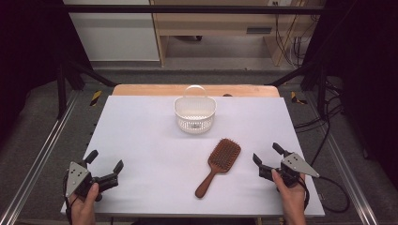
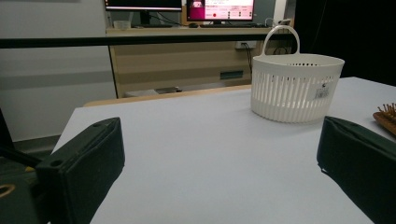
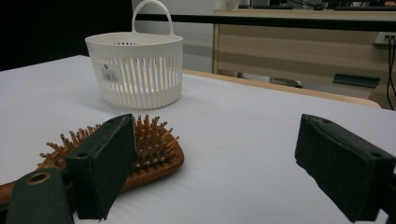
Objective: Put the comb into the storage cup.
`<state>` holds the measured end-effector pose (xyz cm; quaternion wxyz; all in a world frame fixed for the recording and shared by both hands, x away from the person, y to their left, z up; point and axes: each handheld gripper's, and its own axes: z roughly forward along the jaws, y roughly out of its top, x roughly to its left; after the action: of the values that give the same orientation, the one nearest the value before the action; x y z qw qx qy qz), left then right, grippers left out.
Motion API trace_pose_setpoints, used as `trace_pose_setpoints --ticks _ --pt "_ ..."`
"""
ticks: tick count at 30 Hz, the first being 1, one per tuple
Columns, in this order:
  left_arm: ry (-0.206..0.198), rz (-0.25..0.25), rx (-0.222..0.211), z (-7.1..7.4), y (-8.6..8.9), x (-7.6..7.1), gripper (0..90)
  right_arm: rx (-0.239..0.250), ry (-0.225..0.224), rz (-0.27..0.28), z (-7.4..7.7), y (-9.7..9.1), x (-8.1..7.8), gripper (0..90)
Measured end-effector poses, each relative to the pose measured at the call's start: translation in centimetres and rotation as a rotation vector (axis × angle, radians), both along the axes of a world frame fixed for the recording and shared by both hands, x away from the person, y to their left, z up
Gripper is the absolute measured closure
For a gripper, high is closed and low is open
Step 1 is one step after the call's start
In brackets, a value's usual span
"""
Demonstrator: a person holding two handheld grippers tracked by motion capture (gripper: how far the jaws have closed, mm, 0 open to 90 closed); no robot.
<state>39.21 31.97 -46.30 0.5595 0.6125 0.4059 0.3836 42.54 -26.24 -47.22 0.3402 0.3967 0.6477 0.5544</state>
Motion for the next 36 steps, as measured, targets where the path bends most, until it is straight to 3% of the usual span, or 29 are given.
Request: trace_pose_setpoints --ticks 9,14,20,23,24,25,26,31,36 --pt "0.005 0.006 -0.002 0.0 0.0 -0.1 1.0 0.0 0.036 -0.012 -0.1 0.2 0.1 10.3" --pt "0.008 0.004 0.001 0.0 -0.1 0.0 1.1 0.004 0.057 -0.045 -0.1 0.3 0.3 10.2" --pt "0.007 0.0 0.006 0.0 -0.2 0.0 1.1 -0.003 0.058 -0.034 0.2 0.5 0.2 33.8" --pt "0.007 -0.001 0.007 0.0 -0.2 0.1 1.1 -0.033 0.061 -0.023 0.4 0.7 0.2 57.3" --pt "0.008 -0.002 0.007 0.0 -0.3 0.1 1.1 -0.033 0.061 -0.023 0.4 0.7 0.2 57.3" --pt "0.01 -0.004 0.014 -0.1 -0.4 0.1 1.1 -0.033 0.06 -0.006 0.6 0.8 0.1 67.7" --pt "0.01 -0.004 0.014 -0.1 -0.4 0.1 1.1 -0.033 0.06 -0.006 0.6 0.8 0.1 67.7" --pt "0.009 -0.008 0.013 -0.1 -0.5 0.1 1.1 -0.077 0.099 0.036 1.1 1.3 0.7 89.3" --pt "0.008 -0.005 0.01 0.0 -0.4 0.1 1.1 -0.099 0.136 0.057 2.1 1.9 1.3 90.0"
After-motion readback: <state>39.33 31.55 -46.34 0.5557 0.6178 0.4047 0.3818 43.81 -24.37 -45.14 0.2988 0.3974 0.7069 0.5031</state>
